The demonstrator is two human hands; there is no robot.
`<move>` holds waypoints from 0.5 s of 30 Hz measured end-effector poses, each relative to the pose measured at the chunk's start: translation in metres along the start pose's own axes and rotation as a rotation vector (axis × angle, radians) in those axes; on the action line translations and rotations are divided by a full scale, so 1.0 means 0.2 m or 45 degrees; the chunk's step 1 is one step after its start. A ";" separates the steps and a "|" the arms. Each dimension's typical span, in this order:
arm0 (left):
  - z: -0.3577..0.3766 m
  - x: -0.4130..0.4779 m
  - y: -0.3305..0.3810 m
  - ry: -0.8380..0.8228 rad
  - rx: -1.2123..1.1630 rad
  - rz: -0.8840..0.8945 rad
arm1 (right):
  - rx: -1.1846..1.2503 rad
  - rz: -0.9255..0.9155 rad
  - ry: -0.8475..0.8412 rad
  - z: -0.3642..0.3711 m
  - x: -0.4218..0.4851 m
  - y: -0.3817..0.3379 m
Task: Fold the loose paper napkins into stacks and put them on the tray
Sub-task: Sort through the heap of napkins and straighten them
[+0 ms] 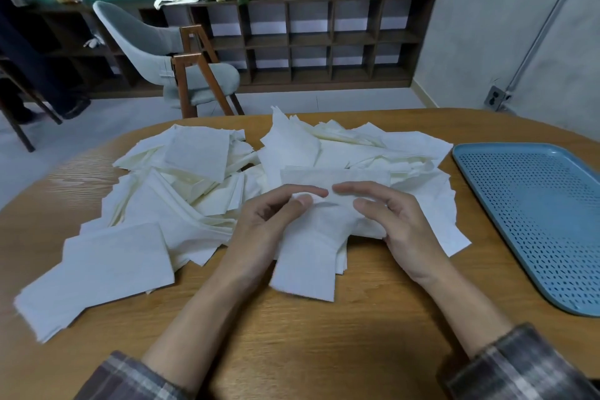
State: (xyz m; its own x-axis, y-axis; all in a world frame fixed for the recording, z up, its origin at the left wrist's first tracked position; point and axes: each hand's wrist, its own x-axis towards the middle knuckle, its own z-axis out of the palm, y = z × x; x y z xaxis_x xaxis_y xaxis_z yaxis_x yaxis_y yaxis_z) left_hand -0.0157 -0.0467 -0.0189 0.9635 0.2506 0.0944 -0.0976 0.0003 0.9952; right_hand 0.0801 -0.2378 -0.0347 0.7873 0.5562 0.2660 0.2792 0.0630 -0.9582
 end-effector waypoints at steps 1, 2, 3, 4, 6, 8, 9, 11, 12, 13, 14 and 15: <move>0.00 0.00 0.00 0.018 -0.025 -0.007 | 0.027 0.001 -0.013 -0.01 0.00 0.00; -0.01 0.01 0.00 0.030 -0.052 -0.005 | 0.057 0.003 -0.032 -0.01 0.00 0.00; -0.01 0.01 0.00 0.046 -0.061 -0.002 | 0.081 0.011 -0.052 -0.01 0.00 0.00; 0.00 0.00 0.00 0.058 -0.047 0.000 | 0.088 0.023 -0.069 0.00 -0.01 -0.01; 0.01 -0.01 0.02 0.069 0.041 0.006 | 0.033 0.059 -0.070 0.02 -0.02 -0.01; 0.02 -0.01 0.02 0.048 0.124 0.025 | -0.064 0.088 0.010 0.04 -0.02 0.00; 0.02 -0.01 0.02 0.044 0.143 0.015 | -0.086 0.099 0.070 0.03 -0.02 0.01; 0.01 -0.01 0.01 0.021 0.142 -0.049 | -0.071 0.112 0.183 0.02 -0.01 0.00; 0.00 0.00 0.00 0.015 0.138 -0.069 | -0.046 0.123 0.219 0.01 -0.01 0.00; 0.00 0.00 -0.01 0.025 0.143 -0.073 | -0.013 0.141 0.237 0.00 -0.01 -0.01; -0.01 0.01 -0.01 0.052 0.155 -0.068 | 0.017 0.159 0.239 0.00 -0.01 -0.01; -0.02 0.01 -0.01 0.088 0.168 -0.063 | 0.045 0.175 0.228 0.00 -0.01 -0.01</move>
State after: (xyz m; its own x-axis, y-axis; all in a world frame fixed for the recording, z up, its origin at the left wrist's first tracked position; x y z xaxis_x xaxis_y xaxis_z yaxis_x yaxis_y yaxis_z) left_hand -0.0146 -0.0414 -0.0213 0.9464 0.3193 0.0479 -0.0126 -0.1119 0.9936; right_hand 0.0782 -0.2392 -0.0333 0.9024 0.4061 0.1442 0.1456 0.0278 -0.9890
